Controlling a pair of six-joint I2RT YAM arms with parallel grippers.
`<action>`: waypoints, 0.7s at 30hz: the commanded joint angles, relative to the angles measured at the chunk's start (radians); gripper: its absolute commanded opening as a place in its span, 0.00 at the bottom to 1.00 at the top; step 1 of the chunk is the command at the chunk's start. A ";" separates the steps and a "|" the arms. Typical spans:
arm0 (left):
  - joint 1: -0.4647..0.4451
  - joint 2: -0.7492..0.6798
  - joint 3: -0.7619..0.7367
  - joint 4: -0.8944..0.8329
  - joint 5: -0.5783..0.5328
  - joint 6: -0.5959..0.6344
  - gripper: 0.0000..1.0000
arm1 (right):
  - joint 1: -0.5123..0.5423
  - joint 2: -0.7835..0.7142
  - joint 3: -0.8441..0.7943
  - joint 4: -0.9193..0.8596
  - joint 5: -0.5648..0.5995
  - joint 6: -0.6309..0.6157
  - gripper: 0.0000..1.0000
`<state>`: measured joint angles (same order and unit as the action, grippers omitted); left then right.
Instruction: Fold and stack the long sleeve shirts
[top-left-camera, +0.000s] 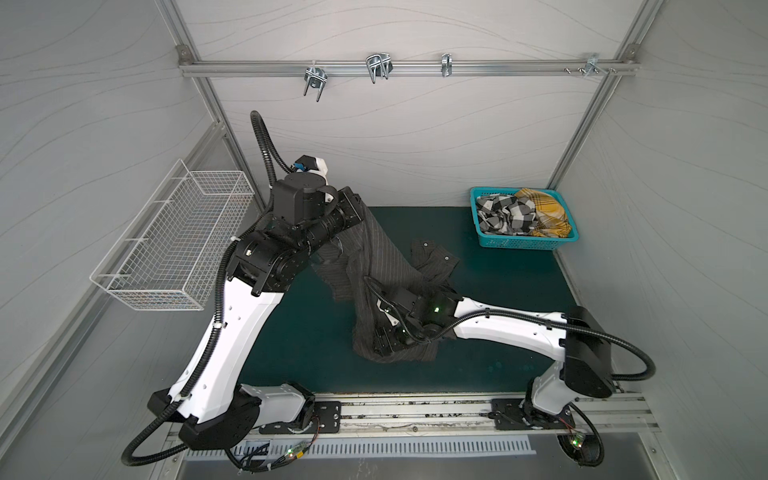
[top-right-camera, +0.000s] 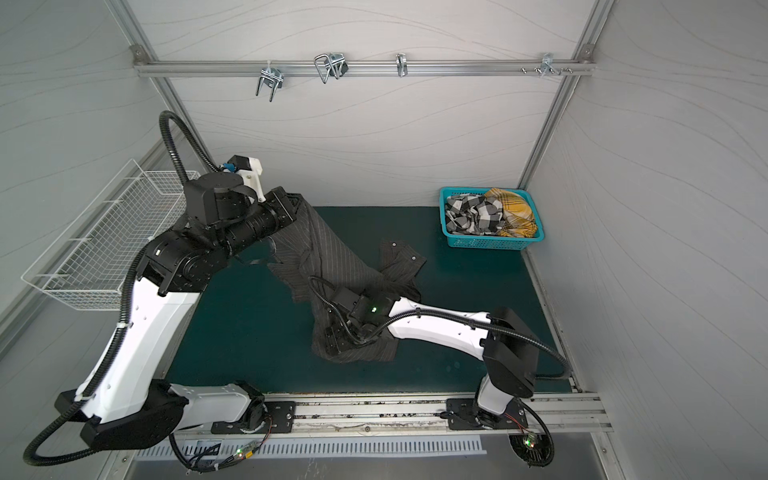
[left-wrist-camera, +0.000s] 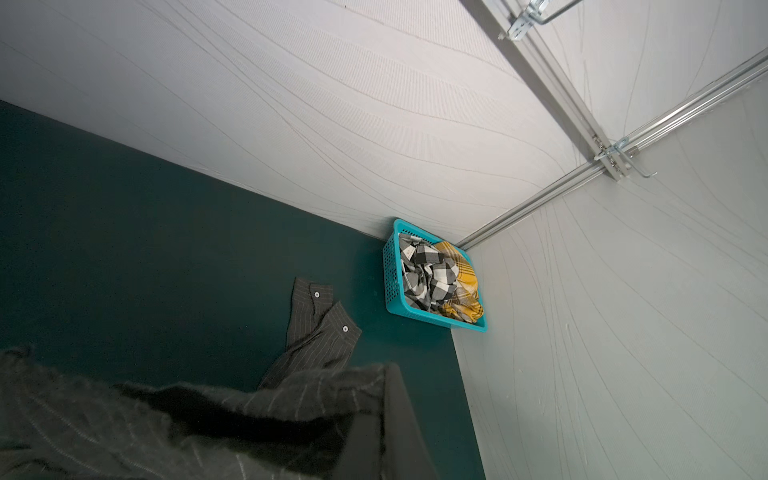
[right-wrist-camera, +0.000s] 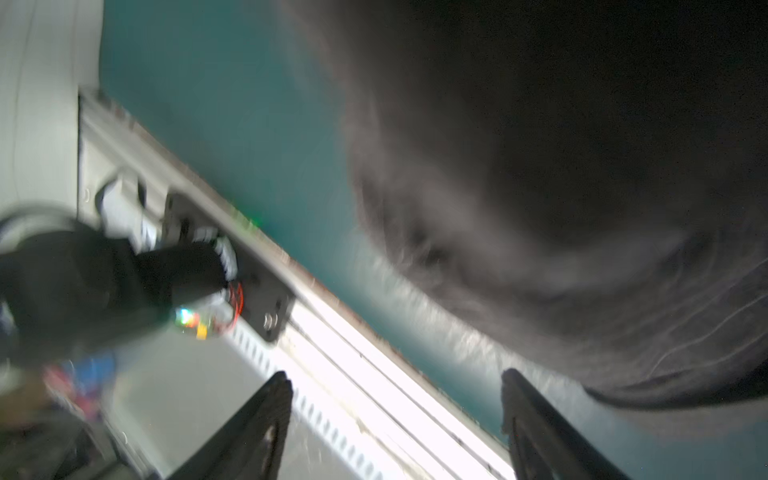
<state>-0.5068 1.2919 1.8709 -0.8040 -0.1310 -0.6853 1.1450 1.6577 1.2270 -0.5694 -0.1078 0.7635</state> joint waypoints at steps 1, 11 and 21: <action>-0.003 -0.014 0.053 0.041 -0.086 -0.002 0.00 | -0.200 0.038 -0.180 0.153 -0.121 0.189 0.70; 0.099 -0.073 -0.151 -0.032 -0.115 -0.046 0.00 | -0.688 0.225 0.165 -0.094 -0.130 -0.123 0.67; 0.212 -0.115 -0.315 0.075 0.028 -0.120 0.00 | -0.541 -0.122 0.042 -0.204 0.085 -0.240 0.83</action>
<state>-0.3046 1.1885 1.5383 -0.8349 -0.1493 -0.7704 0.4358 1.6608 1.3754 -0.6861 -0.0982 0.5495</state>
